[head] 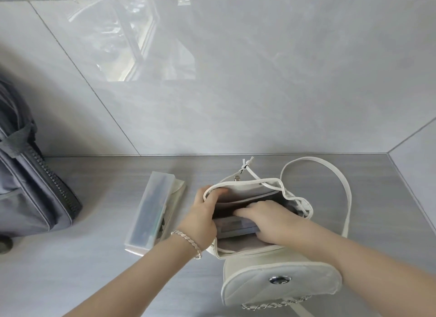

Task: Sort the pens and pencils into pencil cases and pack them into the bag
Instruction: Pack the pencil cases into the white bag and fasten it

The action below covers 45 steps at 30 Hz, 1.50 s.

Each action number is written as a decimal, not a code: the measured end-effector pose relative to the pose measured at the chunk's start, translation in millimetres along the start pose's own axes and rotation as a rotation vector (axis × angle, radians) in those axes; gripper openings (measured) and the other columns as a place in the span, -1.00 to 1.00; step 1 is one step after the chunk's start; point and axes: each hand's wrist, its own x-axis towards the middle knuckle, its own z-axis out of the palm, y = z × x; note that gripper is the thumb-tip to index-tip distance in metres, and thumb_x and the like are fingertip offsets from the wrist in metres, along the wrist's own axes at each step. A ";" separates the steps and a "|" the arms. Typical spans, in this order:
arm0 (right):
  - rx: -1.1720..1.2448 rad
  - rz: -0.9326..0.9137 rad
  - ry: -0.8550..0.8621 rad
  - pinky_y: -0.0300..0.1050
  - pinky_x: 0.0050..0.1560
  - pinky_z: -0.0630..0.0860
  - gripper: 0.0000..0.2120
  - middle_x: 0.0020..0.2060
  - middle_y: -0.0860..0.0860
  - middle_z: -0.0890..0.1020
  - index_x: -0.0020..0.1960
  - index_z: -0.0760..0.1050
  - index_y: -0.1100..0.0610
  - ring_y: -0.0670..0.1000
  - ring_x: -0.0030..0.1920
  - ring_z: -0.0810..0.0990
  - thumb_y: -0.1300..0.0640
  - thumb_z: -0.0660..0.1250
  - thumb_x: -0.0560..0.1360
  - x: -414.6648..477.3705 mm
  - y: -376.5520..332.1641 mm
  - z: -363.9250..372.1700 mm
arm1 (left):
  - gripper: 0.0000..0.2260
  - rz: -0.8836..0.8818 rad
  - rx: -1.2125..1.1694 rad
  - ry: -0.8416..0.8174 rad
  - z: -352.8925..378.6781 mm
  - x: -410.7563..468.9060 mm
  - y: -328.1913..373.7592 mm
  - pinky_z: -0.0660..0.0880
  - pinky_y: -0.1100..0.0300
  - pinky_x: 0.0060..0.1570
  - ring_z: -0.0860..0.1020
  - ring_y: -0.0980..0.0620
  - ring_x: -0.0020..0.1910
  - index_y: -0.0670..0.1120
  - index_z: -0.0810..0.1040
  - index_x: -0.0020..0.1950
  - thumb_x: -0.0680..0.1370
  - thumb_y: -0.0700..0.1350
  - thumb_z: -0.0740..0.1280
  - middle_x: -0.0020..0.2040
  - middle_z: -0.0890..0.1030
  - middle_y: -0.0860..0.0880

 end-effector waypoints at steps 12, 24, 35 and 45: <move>-0.097 0.285 -0.235 0.13 0.25 0.23 -0.42 0.27 0.15 0.37 0.39 0.17 0.09 0.20 0.26 0.35 0.14 0.24 0.40 3.1 -21.0 4.2 | -0.24 0.074 0.018 -0.076 6.8 4.6 -3.7 0.20 0.39 0.32 0.26 0.03 0.37 0.03 0.24 0.40 0.27 -0.48 0.03 0.37 0.19 0.03; 1.097 0.389 0.021 -0.14 0.29 0.41 -0.78 0.10 -0.15 0.54 0.02 0.55 -0.01 -0.10 0.22 0.45 0.23 0.21 0.52 -29.9 -32.6 -53.5 | -0.76 -0.398 -0.177 0.488 -29.9 -4.4 -54.6 0.31 0.43 0.14 0.43 -0.05 0.24 -0.11 0.55 0.12 0.45 -0.18 0.36 0.20 0.53 -0.07; 1.437 0.444 0.103 -0.04 0.30 0.40 -0.76 0.14 -0.04 0.56 0.07 0.59 0.14 -0.05 0.28 0.42 0.05 0.33 0.47 -20.4 -33.7 -52.4 | -0.21 -0.624 -0.100 0.384 -41.5 -19.5 -56.6 0.35 -0.02 0.14 0.40 -0.22 0.21 0.02 -0.07 0.50 0.44 -0.04 0.38 0.26 0.38 -0.25; 1.603 0.387 0.190 0.00 0.14 0.50 -0.73 -0.04 0.00 0.70 0.10 0.56 0.07 0.01 0.02 0.64 0.00 0.35 0.43 -21.5 -29.2 -57.3 | -0.23 0.000 -0.054 0.067 -23.7 -19.1 57.3 0.42 0.27 0.06 0.50 0.05 0.12 0.02 0.21 0.40 0.29 0.27 0.36 0.04 0.41 0.11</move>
